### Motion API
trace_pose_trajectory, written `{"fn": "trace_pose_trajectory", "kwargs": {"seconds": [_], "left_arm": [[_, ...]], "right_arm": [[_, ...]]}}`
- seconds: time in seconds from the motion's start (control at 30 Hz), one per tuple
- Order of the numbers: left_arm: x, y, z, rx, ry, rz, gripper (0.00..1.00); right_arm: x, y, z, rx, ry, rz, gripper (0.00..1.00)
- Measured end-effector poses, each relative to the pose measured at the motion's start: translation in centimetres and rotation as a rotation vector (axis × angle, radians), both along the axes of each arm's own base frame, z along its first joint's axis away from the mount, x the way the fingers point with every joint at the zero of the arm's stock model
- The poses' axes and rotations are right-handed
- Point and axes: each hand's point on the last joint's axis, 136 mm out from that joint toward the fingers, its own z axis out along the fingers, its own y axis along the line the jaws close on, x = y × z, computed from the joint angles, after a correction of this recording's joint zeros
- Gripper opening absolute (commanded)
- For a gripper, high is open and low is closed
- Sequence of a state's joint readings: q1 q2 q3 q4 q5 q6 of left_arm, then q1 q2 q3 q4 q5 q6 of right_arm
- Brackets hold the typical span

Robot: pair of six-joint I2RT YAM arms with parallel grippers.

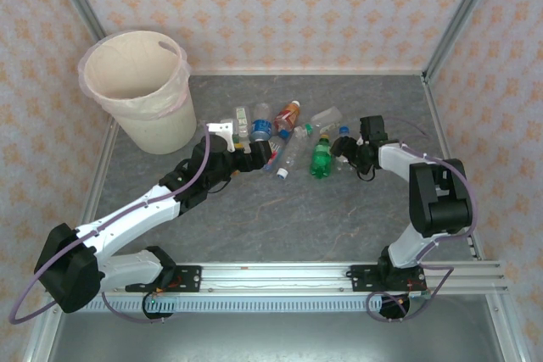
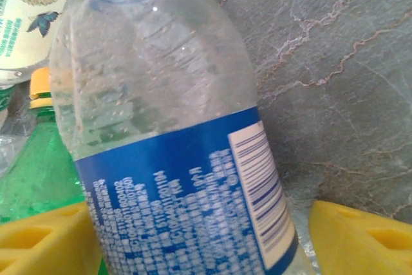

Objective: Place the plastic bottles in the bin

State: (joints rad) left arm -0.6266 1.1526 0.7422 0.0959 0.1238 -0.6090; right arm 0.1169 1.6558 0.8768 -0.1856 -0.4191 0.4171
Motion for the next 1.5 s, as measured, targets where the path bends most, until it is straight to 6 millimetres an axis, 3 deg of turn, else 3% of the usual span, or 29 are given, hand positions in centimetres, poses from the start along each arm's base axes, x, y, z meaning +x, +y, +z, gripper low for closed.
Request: {"fn": "trace_pose_trajectory", "kwargs": {"seconds": [0.27, 0.5, 0.7, 0.93, 1.17, 1.5], "left_arm": [[0.0, 0.0, 0.0, 0.001, 0.0, 0.0, 0.99], [0.0, 0.0, 0.1, 0.002, -0.003, -0.001, 0.99], [0.2, -0.2, 0.8, -0.013, -0.011, 0.0, 0.99], [0.5, -0.7, 1.8, -0.064, -0.004, -0.01, 0.99], [1.9, -2.0, 4.4, -0.156, -0.02, -0.035, 0.96], [3.1, -4.5, 9.5, -0.258, -0.092, -0.132, 0.83]], "right_arm": [[0.0, -0.1, -0.2, 0.0, 0.002, -0.002, 0.69], [-0.6, 0.4, 0.9, 0.024, -0.022, 0.012, 0.68], [-0.4, 1.1, 5.6, 0.075, -0.14, 0.039, 0.66], [-1.9, 2.8, 11.1, 0.139, -0.287, 0.103, 0.65], [-4.4, 6.9, 16.0, 0.171, -0.436, 0.258, 0.65], [-8.3, 12.8, 19.8, 0.179, -0.596, 0.488, 0.64]]}}
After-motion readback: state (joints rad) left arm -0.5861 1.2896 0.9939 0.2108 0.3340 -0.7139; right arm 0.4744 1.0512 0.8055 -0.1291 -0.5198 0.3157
